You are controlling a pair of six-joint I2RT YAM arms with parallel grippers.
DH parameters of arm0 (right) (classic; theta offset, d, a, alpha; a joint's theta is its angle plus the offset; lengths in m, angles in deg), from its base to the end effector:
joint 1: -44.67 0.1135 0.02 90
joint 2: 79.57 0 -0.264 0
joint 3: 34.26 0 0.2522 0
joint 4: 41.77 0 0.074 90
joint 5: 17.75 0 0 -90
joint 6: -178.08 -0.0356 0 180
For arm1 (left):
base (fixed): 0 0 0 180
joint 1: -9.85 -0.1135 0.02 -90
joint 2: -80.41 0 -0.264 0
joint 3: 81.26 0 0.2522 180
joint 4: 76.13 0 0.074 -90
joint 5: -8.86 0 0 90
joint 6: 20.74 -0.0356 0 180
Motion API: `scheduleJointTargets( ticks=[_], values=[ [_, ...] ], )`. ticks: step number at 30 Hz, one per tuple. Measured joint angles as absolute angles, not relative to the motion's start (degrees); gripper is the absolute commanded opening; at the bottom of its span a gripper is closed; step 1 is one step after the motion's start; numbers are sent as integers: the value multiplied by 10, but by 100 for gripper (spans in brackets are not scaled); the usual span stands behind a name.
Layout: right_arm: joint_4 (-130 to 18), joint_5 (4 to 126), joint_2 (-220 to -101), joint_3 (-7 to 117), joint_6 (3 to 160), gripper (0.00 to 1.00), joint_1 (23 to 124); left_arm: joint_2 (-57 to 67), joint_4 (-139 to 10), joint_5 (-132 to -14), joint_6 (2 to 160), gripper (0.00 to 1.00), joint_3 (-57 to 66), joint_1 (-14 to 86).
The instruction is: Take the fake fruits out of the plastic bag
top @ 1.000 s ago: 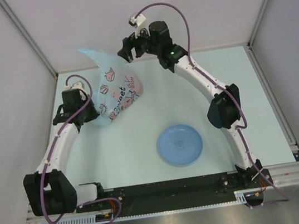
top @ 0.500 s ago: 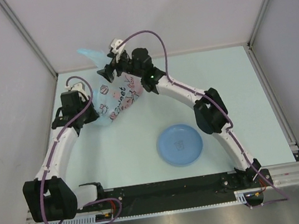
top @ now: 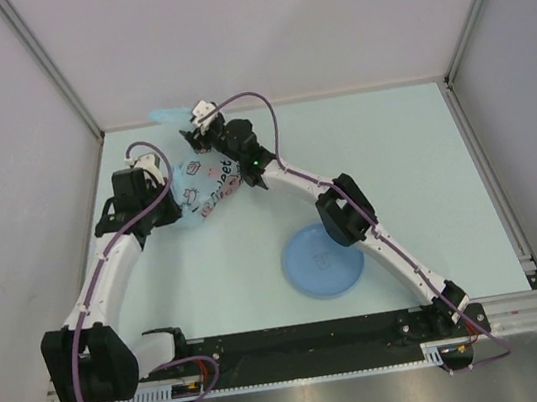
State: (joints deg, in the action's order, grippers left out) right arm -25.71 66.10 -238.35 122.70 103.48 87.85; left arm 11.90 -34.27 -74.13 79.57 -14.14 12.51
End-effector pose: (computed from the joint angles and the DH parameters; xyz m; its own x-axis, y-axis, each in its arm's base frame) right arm 0.4526 0.4299 0.2280 0.3737 -0.0114 -0.9275 -0.6813 0.6752 -0.2828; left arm 0.2546 -0.0162 0.2781 -0.6975 -0.1454 -0.7016 0.0102 0.9771 -0.2126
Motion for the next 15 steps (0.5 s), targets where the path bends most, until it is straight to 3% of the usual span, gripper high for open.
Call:
scheduleJointTargets(
  ticks=[3,6,11,15],
  values=[
    [-261,681,-2386,1230,1035,56,873,125,-343,-734,792,0,-150,128],
    [-261,689,-2380,1239,1036,1,864,123,-345,-729,792,0,-151,129],
    [-291,694,-2333,1226,1013,0,827,75,-381,-692,792,0,-130,134],
    [-317,691,-2256,1188,990,0,771,-41,-402,-633,791,0,-11,152]
  ],
)
